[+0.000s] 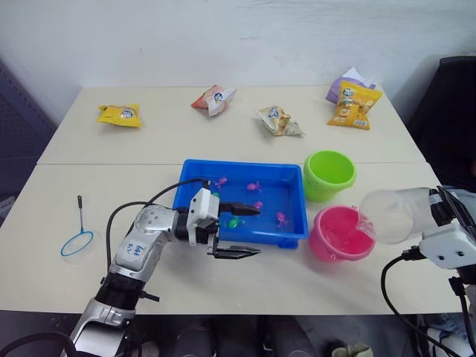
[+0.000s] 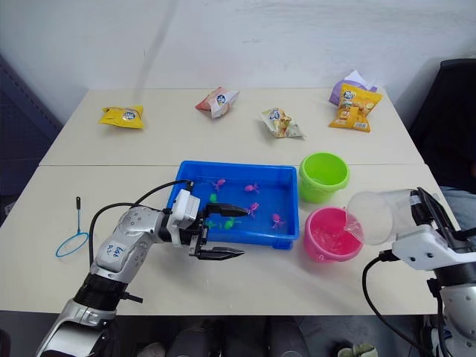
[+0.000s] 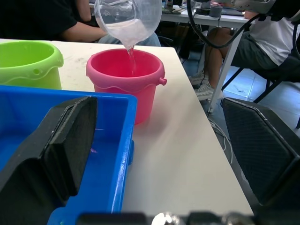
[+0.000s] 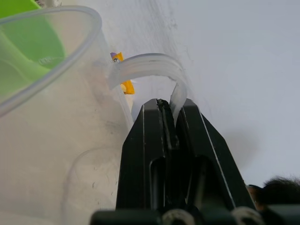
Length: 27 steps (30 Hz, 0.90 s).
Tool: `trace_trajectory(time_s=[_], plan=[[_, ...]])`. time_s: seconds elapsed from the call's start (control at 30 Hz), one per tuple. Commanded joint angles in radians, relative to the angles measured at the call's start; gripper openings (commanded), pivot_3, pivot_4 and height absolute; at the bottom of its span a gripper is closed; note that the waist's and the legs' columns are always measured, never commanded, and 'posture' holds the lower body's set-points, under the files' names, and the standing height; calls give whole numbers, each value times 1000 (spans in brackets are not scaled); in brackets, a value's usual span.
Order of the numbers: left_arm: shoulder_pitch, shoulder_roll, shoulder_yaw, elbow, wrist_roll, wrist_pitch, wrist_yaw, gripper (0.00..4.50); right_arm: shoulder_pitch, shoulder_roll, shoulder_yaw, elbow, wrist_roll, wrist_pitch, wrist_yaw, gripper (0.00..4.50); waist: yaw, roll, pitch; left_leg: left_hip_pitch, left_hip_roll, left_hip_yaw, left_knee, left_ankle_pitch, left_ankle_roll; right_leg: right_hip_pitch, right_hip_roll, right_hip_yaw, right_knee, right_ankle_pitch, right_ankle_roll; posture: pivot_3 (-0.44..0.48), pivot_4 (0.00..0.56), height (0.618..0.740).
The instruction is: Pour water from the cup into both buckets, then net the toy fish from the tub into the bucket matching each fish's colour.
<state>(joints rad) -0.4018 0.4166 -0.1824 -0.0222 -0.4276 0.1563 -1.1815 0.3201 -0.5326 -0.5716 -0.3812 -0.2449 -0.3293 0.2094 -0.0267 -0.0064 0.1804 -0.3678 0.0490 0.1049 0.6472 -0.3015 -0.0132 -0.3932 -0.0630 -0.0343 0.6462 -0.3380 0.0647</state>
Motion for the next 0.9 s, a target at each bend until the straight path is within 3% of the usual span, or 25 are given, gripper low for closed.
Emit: trace_trajectory(time_s=[0.03,0.3,0.43,0.63,0.9], plan=[[-15,11,23,-5,2,-19,-1,4500,-11,22,-4,-17,147,38,32,56,0,0,0,0,0,0,0,0,0,0,0,0,0,0,0,0,150,740],[-27,47,78,6,-13,-7,16,4500,-87,86,-55,-101,485,340,26,56,-1,0,0,0,0,0,0,0,1,0,0,1,1,0,0,0,150,740],[-31,39,136,7,-43,30,70,4500,-178,42,-57,-125,599,497,29,56,-1,0,0,0,1,0,1,0,1,0,-1,1,2,0,0,0,150,740],[-43,15,184,21,-38,48,155,4500,-317,-65,-11,-32,547,563,40,56,0,0,0,-1,0,1,1,0,2,-1,-1,1,2,0,0,0,150,740],[-43,1,199,1,-43,59,202,4500,-523,-222,186,195,299,496,46,56,-1,0,0,-1,0,2,2,0,3,-2,-1,2,2,1,1,0,150,740]])
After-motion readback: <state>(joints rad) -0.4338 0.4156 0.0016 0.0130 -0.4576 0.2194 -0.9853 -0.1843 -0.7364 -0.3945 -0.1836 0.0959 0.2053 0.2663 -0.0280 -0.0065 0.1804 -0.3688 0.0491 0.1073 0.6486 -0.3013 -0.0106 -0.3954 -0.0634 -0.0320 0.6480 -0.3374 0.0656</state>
